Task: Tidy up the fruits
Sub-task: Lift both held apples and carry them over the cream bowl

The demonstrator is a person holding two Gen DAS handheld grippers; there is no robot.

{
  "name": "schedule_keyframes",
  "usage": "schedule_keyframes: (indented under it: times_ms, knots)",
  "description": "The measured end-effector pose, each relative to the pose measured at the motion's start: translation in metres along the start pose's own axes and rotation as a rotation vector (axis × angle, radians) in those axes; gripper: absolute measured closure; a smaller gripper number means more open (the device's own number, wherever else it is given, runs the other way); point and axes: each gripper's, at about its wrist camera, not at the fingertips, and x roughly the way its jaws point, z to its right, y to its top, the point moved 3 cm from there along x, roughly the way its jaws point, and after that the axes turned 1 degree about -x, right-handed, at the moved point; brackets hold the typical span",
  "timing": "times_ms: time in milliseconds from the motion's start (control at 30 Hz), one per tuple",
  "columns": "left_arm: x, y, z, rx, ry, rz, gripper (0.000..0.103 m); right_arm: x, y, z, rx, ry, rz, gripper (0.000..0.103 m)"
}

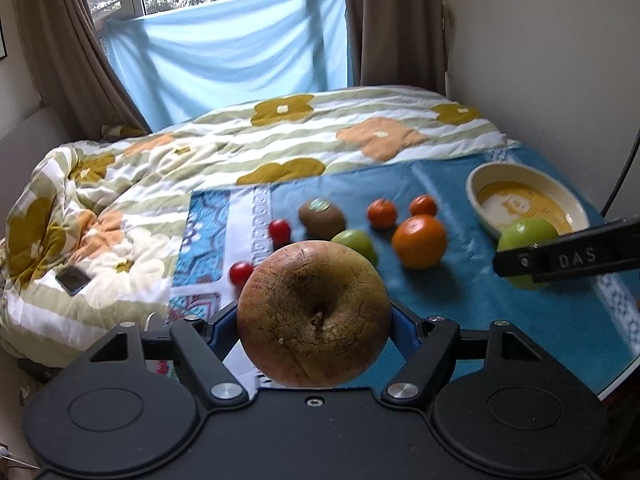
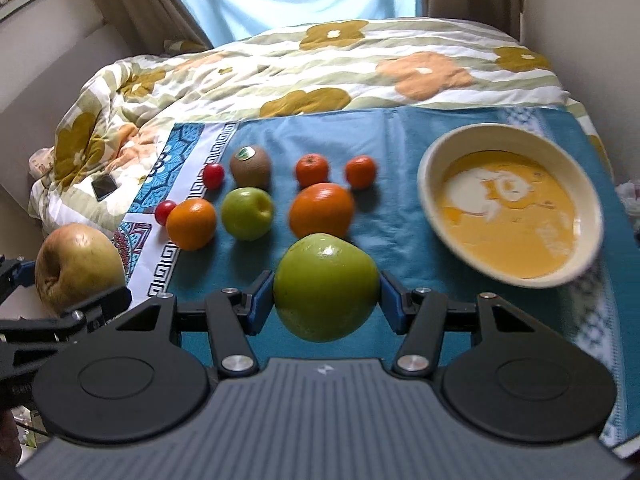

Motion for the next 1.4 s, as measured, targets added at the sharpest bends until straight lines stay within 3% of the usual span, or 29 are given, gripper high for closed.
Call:
schedule_keyframes:
  times_ms: [267,533,900,1400]
  knots:
    - [-0.007,0.027,0.058,-0.019,-0.014,0.019,0.024,-0.039,0.005,0.071,-0.012,-0.032,0.028,0.033]
    - [0.018,0.051,0.12,-0.027,-0.049,0.018,0.024,-0.049,0.022,0.146,-0.048,-0.095,0.059,0.033]
    - [0.082,0.083,0.19,-0.006,-0.084,-0.018,0.024,-0.016,0.053,0.219,-0.08,-0.119,0.068,0.033]
    - [0.194,0.109,0.244,0.109,-0.089,-0.087,0.024,0.049,0.076,0.262,-0.057,-0.082,0.038,0.033]
